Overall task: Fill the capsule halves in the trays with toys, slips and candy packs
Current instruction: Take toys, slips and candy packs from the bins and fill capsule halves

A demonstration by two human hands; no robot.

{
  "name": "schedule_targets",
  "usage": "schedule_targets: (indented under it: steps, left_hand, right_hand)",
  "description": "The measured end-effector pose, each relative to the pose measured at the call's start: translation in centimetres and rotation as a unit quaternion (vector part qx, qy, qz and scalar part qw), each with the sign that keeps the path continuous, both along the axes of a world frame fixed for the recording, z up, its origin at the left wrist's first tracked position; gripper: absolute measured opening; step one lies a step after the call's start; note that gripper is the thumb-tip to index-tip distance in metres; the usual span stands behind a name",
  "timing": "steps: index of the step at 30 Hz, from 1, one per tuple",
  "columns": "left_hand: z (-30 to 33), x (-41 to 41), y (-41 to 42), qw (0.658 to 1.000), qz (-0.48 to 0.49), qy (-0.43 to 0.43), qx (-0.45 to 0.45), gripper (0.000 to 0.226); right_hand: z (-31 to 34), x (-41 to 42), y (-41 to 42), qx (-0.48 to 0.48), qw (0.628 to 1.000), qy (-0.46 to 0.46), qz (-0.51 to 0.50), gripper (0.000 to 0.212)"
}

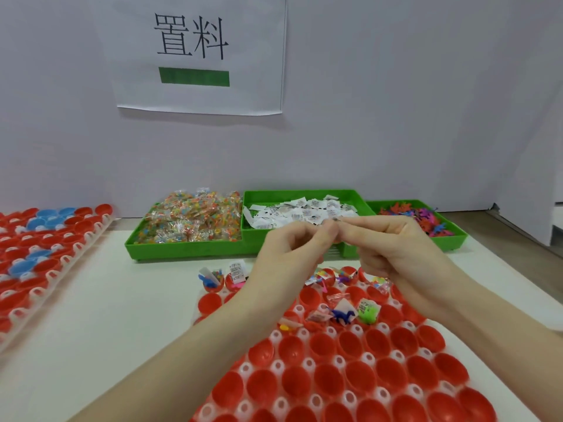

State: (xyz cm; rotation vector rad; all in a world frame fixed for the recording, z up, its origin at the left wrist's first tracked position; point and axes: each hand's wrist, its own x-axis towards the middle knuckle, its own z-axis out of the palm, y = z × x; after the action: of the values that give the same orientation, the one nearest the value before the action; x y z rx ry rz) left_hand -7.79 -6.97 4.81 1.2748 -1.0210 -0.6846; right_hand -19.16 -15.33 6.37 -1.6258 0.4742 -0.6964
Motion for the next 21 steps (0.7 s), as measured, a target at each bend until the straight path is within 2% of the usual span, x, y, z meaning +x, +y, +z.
schedule_targets:
  steps: [4,7,10,11,13,17,21]
  left_hand:
    - [0.8,-0.4,0.0,0.999,-0.024,-0.007,0.033,0.048]
    - [1.2,-0.6,0.0,0.993,0.012,-0.111,0.025,0.028]
    - [1.2,-1.1,0.1,0.971,0.023,-0.236,-0.001,0.028]
    - [1.3,-1.3,0.2,0.966,0.024,-0.258,-0.01,0.028]
    - [1.4,-1.6,0.1,0.956,0.026,-0.29,-0.024,0.028]
    - [1.5,-2.1,0.0,0.941,0.015,-0.334,-0.047,0.026]
    - [1.6,-2.3,0.0,0.916,0.032,-0.395,-0.067,0.023]
  right_hand:
    - [0.5,-1.8,0.1,0.011,0.999,0.028,0.034,0.033]
    - [0.8,-3.0,-0.2,0.036,0.998,0.042,0.034,0.042]
    - [1.1,-3.7,0.0,0.02,0.997,0.066,0.032,0.019]
    - [1.2,-3.9,0.0,0.028,0.997,0.066,0.027,0.016]
    - [1.2,-4.4,-0.2,0.042,0.996,0.069,0.026,0.025]
    - [1.5,-5.0,-0.2,0.063,0.992,0.091,0.054,0.021]
    - [1.4,-5.2,0.1,0.034,0.993,0.105,0.041,0.025]
